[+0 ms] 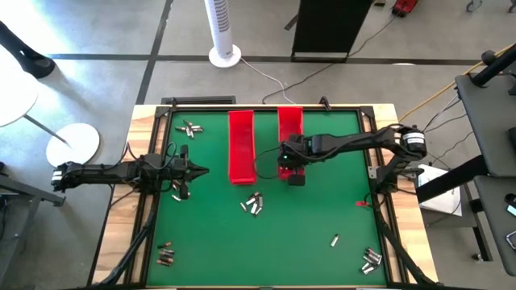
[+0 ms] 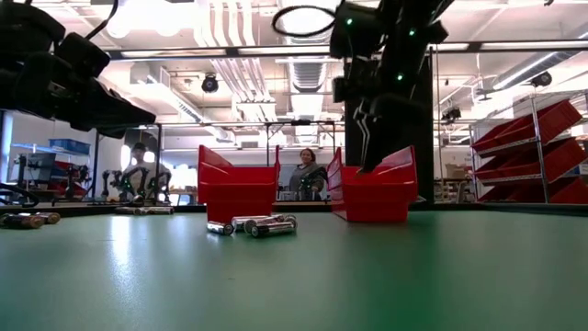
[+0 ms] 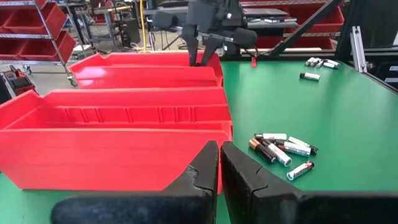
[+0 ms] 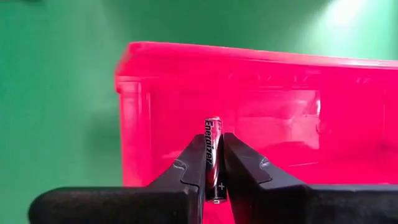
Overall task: Sort batteries
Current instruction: Put the silver battery into the right red bin
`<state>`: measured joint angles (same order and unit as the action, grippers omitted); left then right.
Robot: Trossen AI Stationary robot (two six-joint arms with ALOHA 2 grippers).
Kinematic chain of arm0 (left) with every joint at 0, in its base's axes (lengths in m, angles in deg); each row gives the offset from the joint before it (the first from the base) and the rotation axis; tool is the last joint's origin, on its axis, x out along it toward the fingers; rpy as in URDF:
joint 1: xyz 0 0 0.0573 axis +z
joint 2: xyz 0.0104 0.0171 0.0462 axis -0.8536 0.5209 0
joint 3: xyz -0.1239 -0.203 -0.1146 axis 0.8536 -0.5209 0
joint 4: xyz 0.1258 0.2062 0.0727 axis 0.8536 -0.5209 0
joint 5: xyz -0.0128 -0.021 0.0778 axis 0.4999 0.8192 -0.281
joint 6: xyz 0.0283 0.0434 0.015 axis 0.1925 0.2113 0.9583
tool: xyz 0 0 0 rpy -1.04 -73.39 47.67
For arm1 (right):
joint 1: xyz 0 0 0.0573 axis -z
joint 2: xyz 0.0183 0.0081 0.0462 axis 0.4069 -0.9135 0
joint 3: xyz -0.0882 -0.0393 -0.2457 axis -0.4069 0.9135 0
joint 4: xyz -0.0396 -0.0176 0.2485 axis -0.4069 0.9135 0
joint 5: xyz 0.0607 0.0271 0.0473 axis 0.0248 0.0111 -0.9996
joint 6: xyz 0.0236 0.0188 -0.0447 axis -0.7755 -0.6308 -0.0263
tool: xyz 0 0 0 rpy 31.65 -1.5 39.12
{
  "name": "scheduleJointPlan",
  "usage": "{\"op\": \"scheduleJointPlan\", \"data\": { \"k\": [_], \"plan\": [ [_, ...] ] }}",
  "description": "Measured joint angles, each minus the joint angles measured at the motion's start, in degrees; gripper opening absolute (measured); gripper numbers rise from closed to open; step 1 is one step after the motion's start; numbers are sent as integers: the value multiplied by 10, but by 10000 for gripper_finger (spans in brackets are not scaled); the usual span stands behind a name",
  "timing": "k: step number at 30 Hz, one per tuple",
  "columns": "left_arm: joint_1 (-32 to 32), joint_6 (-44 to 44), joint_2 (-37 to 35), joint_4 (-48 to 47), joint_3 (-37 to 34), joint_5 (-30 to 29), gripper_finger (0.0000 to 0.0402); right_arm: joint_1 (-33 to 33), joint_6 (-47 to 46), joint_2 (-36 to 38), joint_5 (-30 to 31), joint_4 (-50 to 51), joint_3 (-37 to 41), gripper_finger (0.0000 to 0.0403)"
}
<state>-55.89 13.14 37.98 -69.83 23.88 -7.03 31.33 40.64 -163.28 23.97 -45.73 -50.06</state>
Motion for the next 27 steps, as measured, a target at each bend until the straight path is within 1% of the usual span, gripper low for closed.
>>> {"op": "scheduleJointPlan", "data": {
  "k": [2,6,12,17,27],
  "plan": [
    [0,0,2,2,0,0,0,6,15,-19,-1,1,-10,34],
    [0,0,4,2,0,0,0,20,39,-55,0,45,-41,34],
    [0,0,5,1,0,0,0,50,77,-86,-2,48,-64,37],
    [0,0,5,1,0,0,0,69,81,-111,-31,48,-68,36],
    [0,0,5,1,0,0,0,74,77,-140,-33,45,-68,40]
  ]
}}
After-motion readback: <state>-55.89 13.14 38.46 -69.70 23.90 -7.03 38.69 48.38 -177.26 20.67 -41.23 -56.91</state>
